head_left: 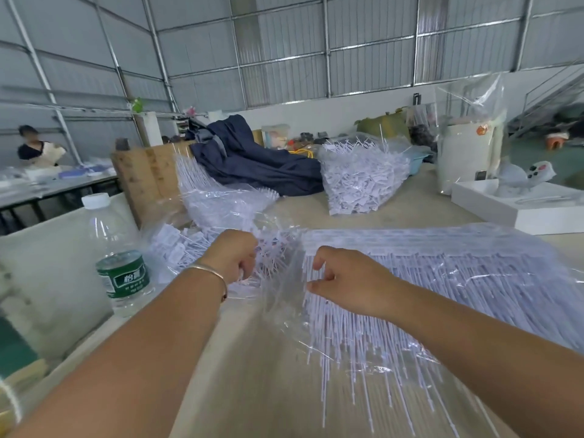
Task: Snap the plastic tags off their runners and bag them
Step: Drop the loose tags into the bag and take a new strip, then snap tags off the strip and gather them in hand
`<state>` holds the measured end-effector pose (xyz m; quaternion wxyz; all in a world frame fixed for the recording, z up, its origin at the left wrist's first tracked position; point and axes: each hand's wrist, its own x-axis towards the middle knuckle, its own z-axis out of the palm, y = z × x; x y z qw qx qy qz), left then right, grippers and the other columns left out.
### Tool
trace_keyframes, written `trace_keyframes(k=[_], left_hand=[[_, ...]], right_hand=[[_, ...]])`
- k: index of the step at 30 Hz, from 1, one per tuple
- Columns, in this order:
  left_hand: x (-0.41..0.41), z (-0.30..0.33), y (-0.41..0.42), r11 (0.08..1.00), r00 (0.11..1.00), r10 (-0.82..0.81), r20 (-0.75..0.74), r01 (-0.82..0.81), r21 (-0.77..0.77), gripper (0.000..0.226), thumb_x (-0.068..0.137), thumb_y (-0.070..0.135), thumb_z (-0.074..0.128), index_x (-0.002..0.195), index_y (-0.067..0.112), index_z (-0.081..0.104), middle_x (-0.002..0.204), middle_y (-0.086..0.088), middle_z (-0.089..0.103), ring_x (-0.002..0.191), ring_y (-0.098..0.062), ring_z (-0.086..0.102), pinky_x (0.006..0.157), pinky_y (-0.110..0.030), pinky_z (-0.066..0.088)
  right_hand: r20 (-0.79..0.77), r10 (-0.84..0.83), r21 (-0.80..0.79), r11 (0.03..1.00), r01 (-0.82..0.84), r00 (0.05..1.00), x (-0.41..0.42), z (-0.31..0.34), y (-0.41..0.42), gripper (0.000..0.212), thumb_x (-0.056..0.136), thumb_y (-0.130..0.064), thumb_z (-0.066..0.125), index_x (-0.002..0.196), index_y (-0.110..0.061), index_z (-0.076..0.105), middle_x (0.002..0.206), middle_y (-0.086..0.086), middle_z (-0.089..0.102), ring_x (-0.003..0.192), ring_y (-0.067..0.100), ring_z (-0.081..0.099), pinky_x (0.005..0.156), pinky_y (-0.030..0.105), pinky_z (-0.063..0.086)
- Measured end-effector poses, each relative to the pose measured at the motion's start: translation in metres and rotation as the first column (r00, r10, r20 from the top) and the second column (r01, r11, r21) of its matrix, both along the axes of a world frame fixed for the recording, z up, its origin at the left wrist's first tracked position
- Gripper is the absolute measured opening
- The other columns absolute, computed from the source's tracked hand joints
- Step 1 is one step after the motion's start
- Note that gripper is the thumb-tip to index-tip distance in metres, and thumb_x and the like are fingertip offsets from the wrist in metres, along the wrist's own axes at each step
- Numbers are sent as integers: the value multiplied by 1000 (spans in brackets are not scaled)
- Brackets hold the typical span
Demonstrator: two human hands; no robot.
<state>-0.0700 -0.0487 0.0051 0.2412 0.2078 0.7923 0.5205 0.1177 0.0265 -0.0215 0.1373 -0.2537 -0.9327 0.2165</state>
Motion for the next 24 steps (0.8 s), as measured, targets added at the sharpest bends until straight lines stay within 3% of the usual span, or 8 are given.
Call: trace_keyframes(k=[3,6,8,10,12,17,21,24], left_hand=[[-8,-5,1,999,998,31,62,-29,-29,30,90,-12,31,67,3,42,50,-8,43,40,-14,34,36,-8,22],[-15,-8,13,992,973,34,-228,-60,-110,30,91,-9,38,66,3,45,59,-10,45,49,-18,38,38,-20,33],[-25,-7,22,955,814,-28,-580,-149,-255,17,92,-2,45,80,0,57,78,-11,54,63,-21,47,54,-23,39],[-28,-5,28,868,628,-140,-765,-294,-400,22,91,0,48,107,3,62,113,-13,53,83,-27,53,68,-30,43],[-28,-8,33,782,567,-232,-790,-374,-498,30,91,1,49,119,6,57,131,-14,40,96,-32,56,72,-37,42],[-26,-26,48,610,500,-500,-707,-377,-697,42,90,15,50,132,12,51,137,-13,38,128,-33,36,97,-43,41],[-13,-18,51,730,390,-400,-830,-411,-545,43,91,28,47,133,16,49,140,-12,33,129,-31,27,96,-44,36],[-1,-16,46,859,308,-314,-898,-311,-408,38,90,27,46,126,15,54,129,-9,38,122,-29,31,90,-40,36]], right_hand=[[72,-178,289,945,150,981,0,-3,10,52,90,-50,53,130,-20,42,122,2,48,119,24,44,96,39,39],[162,-295,391,895,213,942,-9,-12,13,79,84,-69,46,143,-19,26,139,8,35,129,30,32,104,49,30],[230,-334,372,898,234,914,-18,-18,15,98,79,-79,42,150,-19,12,148,12,24,137,33,22,108,55,25],[307,-361,346,904,250,881,-27,-24,18,113,74,-85,40,153,-16,-2,156,16,11,143,38,12,110,61,21],[380,-377,355,903,243,844,-36,-32,18,121,72,-87,40,152,-13,-13,158,23,-4,145,44,-1,109,67,18],[429,-446,389,876,285,785,-58,-45,15,127,72,-89,36,147,-6,-24,152,36,-20,140,55,-16,101,78,14],[443,-498,385,857,343,745,-71,-43,20,131,73,-79,54,145,-5,-27,150,39,-21,138,59,-15,92,83,18],[461,-561,363,826,431,687,-82,-36,24,121,84,-51,68,147,-7,-25,150,39,-19,137,61,-13,87,82,28]])
